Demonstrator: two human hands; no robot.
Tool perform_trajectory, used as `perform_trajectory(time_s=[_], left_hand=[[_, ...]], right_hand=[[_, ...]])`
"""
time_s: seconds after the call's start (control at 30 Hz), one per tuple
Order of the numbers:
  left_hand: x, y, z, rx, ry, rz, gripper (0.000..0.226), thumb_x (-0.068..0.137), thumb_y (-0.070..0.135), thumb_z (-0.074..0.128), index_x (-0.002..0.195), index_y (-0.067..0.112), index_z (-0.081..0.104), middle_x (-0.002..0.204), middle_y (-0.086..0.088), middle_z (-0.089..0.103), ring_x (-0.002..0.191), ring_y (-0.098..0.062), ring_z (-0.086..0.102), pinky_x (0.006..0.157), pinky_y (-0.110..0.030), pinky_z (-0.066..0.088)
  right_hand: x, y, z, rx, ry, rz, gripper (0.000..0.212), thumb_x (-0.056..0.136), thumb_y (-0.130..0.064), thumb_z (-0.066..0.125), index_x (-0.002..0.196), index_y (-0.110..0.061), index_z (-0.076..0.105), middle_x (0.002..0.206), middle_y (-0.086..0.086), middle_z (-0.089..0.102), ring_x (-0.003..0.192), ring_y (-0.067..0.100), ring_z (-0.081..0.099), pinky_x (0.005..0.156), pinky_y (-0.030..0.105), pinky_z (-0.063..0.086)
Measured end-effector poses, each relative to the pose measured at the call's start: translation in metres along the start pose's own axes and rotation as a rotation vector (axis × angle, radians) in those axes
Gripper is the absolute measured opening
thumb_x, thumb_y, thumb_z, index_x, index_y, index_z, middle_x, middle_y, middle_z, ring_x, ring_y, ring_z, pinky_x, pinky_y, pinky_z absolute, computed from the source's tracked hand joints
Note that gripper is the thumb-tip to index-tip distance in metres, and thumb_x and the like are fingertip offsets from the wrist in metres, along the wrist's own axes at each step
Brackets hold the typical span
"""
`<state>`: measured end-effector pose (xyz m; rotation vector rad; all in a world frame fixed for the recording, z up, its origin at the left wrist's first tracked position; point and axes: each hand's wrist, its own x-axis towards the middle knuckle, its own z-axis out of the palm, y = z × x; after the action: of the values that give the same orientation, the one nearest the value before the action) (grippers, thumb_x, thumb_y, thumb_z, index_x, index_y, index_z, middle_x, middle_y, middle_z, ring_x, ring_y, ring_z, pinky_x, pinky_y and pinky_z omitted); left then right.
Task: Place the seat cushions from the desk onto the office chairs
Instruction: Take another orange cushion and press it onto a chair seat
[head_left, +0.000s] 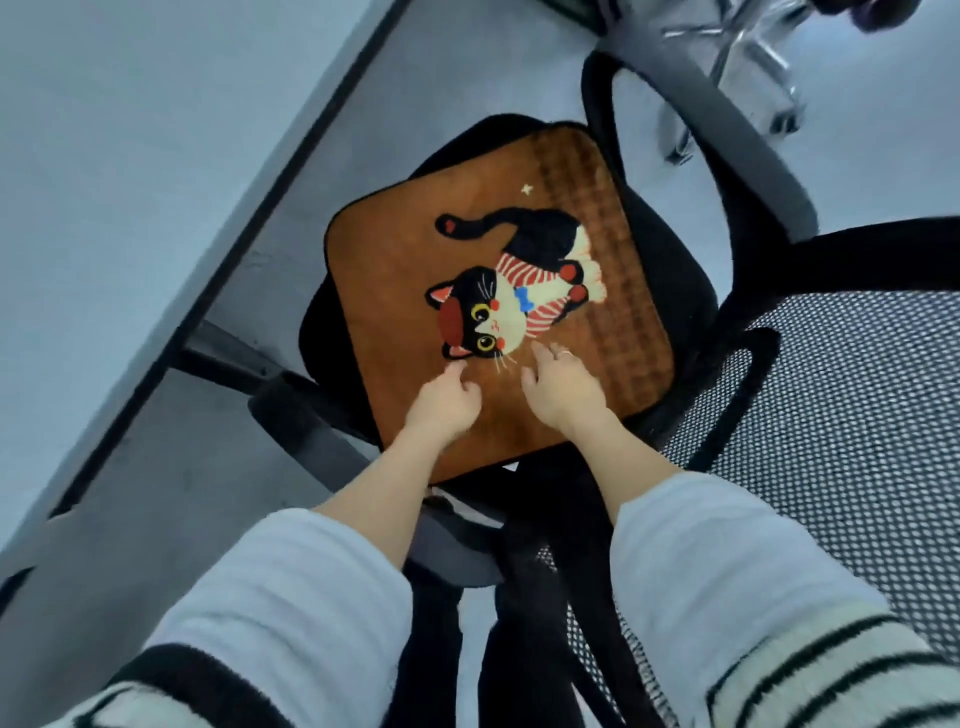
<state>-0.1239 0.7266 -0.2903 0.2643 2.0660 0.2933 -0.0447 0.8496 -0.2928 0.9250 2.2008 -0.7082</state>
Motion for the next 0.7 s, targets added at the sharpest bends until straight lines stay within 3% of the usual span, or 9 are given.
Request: perform_trajectory(time_s=[0.1, 0.33, 0.5, 0.57, 0.7], left_hand=[[-0.049, 0.012, -0.039, -0.002, -0.042, 0.077, 0.044, 0.097, 0.027, 0.031, 0.139, 0.019, 0.041, 0.141, -0.009, 0.046, 0.124, -0.029, 0.047, 0.100, -0.030, 0.039], [-0.209, -0.025, -0.104, -0.186, 0.322, 0.161, 0.043, 0.099, 0.031, 0.031, 0.141, 0.024, 0.036, 0.126, -0.002, 0.055, 0.092, -0.015, 0.056, 0.076, -0.022, 0.040], [-0.313, -0.097, -0.130, -0.327, 0.578, 0.078, 0.040, 0.100, 0.026, 0.033, 0.139, 0.021, 0.040, 0.131, -0.005, 0.055, 0.117, -0.021, 0.051, 0.086, -0.020, 0.033], [-0.347, -0.135, -0.133, -0.417, 0.651, 0.035, 0.039, 0.100, 0.027, 0.034, 0.138, 0.023, 0.040, 0.133, -0.004, 0.054, 0.118, -0.021, 0.050, 0.089, -0.021, 0.033], [-0.403, -0.216, -0.120, -0.591, 0.758, -0.069, 0.038, 0.099, 0.029, 0.035, 0.135, 0.026, 0.044, 0.134, -0.004, 0.053, 0.117, -0.020, 0.051, 0.093, -0.025, 0.038]], right_hand=[[-0.036, -0.020, -0.030, -0.056, -0.019, -0.104, 0.043, 0.098, -0.033, 0.032, 0.129, -0.008, 0.048, 0.134, 0.016, 0.047, 0.124, 0.034, 0.042, 0.102, 0.047, 0.040], [-0.154, -0.102, -0.096, -0.160, 0.032, -0.478, 0.041, 0.099, -0.031, 0.034, 0.123, -0.006, 0.056, 0.124, 0.016, 0.059, 0.112, 0.033, 0.055, 0.095, 0.042, 0.046], [-0.243, -0.173, -0.102, -0.183, 0.033, -0.694, 0.038, 0.100, -0.027, 0.035, 0.120, -0.004, 0.058, 0.123, 0.016, 0.061, 0.115, 0.034, 0.054, 0.091, 0.036, 0.043], [-0.277, -0.202, -0.087, -0.194, -0.003, -0.778, 0.037, 0.100, -0.026, 0.034, 0.117, -0.004, 0.059, 0.120, 0.016, 0.062, 0.113, 0.034, 0.056, 0.088, 0.034, 0.043], [-0.329, -0.259, -0.037, -0.244, -0.096, -0.924, 0.038, 0.101, -0.026, 0.034, 0.129, -0.009, 0.052, 0.130, 0.014, 0.057, 0.121, 0.031, 0.050, 0.099, 0.037, 0.041]])
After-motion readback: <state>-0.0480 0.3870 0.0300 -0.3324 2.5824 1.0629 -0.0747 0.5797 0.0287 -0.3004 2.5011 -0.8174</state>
